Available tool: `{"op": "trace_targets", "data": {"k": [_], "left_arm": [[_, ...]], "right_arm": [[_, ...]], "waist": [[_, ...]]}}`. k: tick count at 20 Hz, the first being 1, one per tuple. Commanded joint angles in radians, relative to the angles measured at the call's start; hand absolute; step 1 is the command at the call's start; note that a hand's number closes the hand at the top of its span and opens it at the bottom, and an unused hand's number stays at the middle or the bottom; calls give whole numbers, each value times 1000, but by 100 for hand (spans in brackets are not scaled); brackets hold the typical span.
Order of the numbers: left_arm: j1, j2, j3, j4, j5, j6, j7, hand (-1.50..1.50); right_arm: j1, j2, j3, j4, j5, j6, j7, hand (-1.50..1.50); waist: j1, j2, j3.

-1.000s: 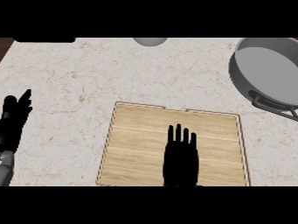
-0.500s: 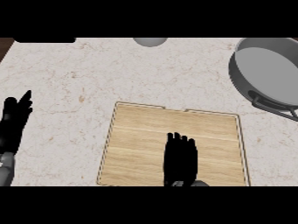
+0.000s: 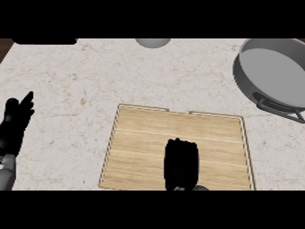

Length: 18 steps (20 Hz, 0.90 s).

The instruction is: Pick the tomato from the tray and place it in the pot

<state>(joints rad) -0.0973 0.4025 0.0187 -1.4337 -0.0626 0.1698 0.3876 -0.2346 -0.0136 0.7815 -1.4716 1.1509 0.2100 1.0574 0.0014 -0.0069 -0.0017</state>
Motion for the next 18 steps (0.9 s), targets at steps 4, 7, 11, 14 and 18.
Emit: {"op": "trace_targets", "data": {"k": [4,7,11,14,18], "left_arm": [[17,25,43,-34,15,-49,36,0],[20,-7,33,-3,-14,-13,-13,0],[53,-12,51,-12,-9,20,-5,0],[64,-6,64,-7,1,16,-12,0],[79,-1,75,-19,10,12,-6,0]], "right_arm": [[-24,-36,-18,-61,110,66,48,150],[43,-210,-86,-132,94,-18,-81,150],[73,-456,-358,-142,-93,-101,-297,150],[73,-569,-484,-108,-162,-134,-394,150],[59,-693,-684,-91,-314,-226,-588,150]], "waist": [[-1,5,2],[-12,5,2],[-85,9,12],[-97,12,13],[-95,0,17]]}}
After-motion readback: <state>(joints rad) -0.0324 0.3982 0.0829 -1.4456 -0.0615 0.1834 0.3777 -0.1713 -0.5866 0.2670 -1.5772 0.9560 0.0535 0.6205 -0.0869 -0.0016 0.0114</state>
